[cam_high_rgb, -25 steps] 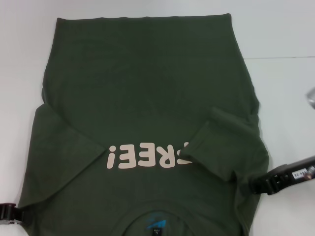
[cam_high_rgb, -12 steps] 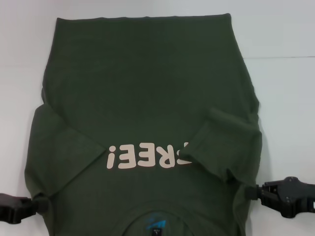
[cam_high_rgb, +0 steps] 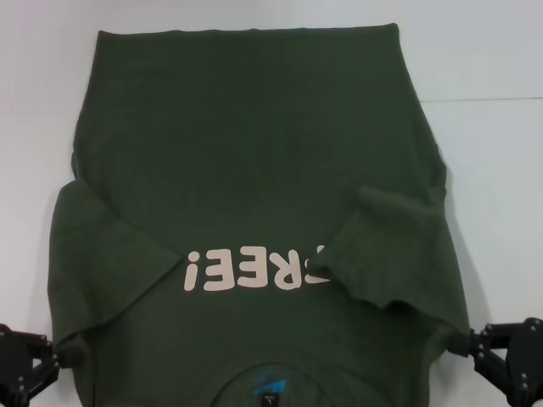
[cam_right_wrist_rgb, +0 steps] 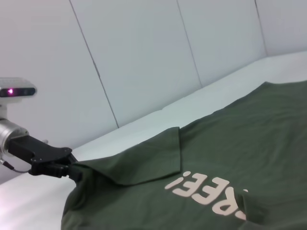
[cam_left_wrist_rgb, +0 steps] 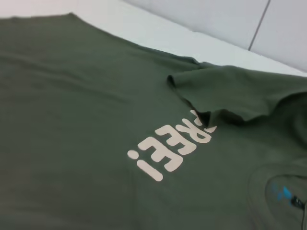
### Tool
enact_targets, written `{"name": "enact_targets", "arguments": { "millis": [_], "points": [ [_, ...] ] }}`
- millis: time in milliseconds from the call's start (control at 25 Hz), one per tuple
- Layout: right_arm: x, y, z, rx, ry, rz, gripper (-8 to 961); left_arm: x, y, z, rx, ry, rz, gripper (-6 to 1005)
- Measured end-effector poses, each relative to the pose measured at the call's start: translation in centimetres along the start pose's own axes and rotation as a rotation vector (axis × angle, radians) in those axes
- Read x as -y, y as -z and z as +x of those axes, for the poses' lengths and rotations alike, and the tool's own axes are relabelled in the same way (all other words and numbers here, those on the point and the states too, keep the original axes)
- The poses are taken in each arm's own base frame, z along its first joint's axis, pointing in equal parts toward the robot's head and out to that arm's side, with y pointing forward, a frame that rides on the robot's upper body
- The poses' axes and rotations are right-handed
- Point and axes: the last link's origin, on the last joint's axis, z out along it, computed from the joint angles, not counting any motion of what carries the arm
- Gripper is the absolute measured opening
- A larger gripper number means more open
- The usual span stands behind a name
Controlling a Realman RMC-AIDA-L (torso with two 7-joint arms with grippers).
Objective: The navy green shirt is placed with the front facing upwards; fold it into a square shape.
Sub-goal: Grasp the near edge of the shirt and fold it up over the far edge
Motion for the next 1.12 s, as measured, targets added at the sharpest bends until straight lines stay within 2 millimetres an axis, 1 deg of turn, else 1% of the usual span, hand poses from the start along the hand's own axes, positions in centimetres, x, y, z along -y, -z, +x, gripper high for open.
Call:
{"name": "enact_targets", "arguments": {
  "millis": [40,120,200,280,320,360,440,480,600,800,960,1120],
  "points": [
    [-0.1,0.2,0.2,0.003,0.015,0.002,26,0.0,0.0,0.0,0.000,0.000,0.000,27],
    [-0.6,0.6,0.7,0.015,0.050,0.007,26,-0.3,0.1,-0.4,-0.014,-0.053,0.002,27],
    [-1.3,1.0,1.1,0.038,0.094,0.005,26,-1.1,0.3,-1.0,-0.030,-0.120,-0.006,27],
    [-2.1,1.6,1.4,0.067,0.149,0.002,26,-1.8,0.5,-1.6,-0.046,-0.181,-0.012,27],
    [-3.1,2.4,1.8,0.095,0.205,-0.004,26,-2.4,1.0,-2.0,-0.073,-0.239,-0.011,27],
    [-3.5,2.8,2.0,0.103,0.225,-0.004,26,-2.7,1.1,-2.1,-0.084,-0.263,-0.011,27],
    [-4.4,3.6,2.4,0.122,0.257,0.005,26,-3.0,1.3,-2.2,-0.095,-0.285,-0.017,27],
    [-4.4,3.6,2.4,0.122,0.257,0.005,26,-3.3,1.5,-2.4,-0.102,-0.301,-0.023,27],
    [-5.6,5.2,3.2,0.150,0.279,0.055,27,-4.2,2.0,-2.6,-0.122,-0.336,-0.045,27],
    [-7.3,7.1,4.4,0.164,0.282,0.118,27,-6.1,3.3,-3.4,-0.142,-0.339,-0.075,26],
    [-7.6,8.1,4.8,0.167,0.299,0.179,28,-6.5,4.0,-4.0,-0.146,-0.322,-0.047,26],
    [-6.6,7.8,4.0,0.200,0.302,0.210,28,-5.4,3.9,-3.0,-0.194,-0.292,0.013,26]
  ]
}}
